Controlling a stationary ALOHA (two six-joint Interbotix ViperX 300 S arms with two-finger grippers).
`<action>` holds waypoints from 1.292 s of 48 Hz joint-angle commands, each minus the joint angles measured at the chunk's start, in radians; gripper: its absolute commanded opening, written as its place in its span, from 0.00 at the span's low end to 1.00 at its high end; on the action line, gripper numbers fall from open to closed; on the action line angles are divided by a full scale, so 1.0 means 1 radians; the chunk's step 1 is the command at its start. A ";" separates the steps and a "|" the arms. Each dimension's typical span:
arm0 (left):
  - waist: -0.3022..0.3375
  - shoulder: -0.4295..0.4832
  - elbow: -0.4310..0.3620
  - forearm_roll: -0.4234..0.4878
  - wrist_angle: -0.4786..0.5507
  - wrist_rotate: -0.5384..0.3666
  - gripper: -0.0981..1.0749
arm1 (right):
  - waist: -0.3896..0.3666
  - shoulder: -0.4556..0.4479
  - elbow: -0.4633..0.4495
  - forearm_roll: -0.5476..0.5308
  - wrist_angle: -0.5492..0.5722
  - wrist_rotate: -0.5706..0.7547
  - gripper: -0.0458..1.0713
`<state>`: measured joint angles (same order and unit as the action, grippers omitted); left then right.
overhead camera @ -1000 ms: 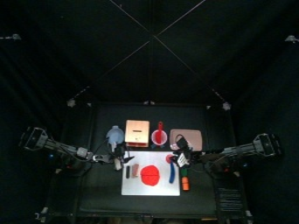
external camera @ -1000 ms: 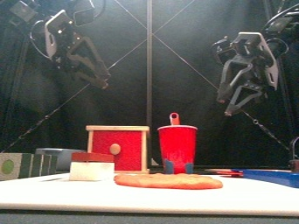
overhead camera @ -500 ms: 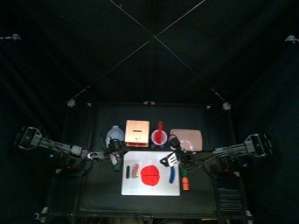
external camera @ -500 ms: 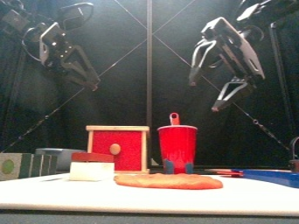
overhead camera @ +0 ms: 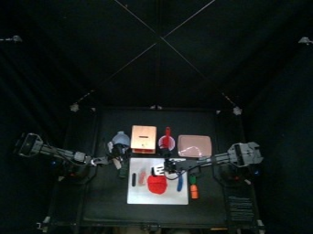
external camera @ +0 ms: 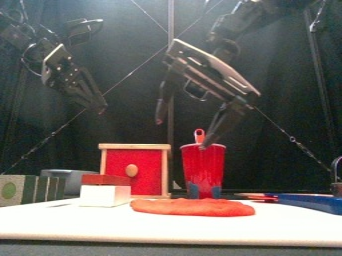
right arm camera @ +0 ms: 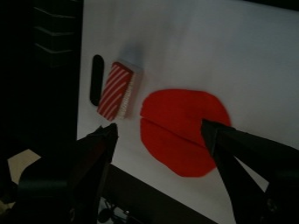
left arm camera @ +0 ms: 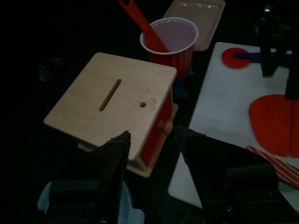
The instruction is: Grab salmon sushi
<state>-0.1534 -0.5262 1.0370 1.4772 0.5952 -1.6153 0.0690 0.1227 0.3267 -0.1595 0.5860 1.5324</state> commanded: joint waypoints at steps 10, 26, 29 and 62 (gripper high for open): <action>0.000 -0.003 -0.006 -0.012 0.006 -0.008 0.80 | -0.003 0.161 -0.249 -0.002 0.158 -0.002 0.97; -0.003 -0.003 0.017 -0.043 0.008 -0.015 0.80 | -0.003 0.272 -0.362 0.021 0.167 0.002 0.97; -0.003 -0.005 0.023 -0.043 0.009 -0.015 0.80 | -0.006 0.290 -0.387 0.020 0.170 0.002 0.97; -0.008 -0.015 0.023 -0.040 0.011 -0.015 0.80 | -0.003 0.414 -0.535 0.003 0.282 0.000 0.97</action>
<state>-0.1565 -0.5384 1.0769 1.4327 0.6029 -1.6276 0.0675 0.5553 -0.1795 -0.1549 0.8652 1.5324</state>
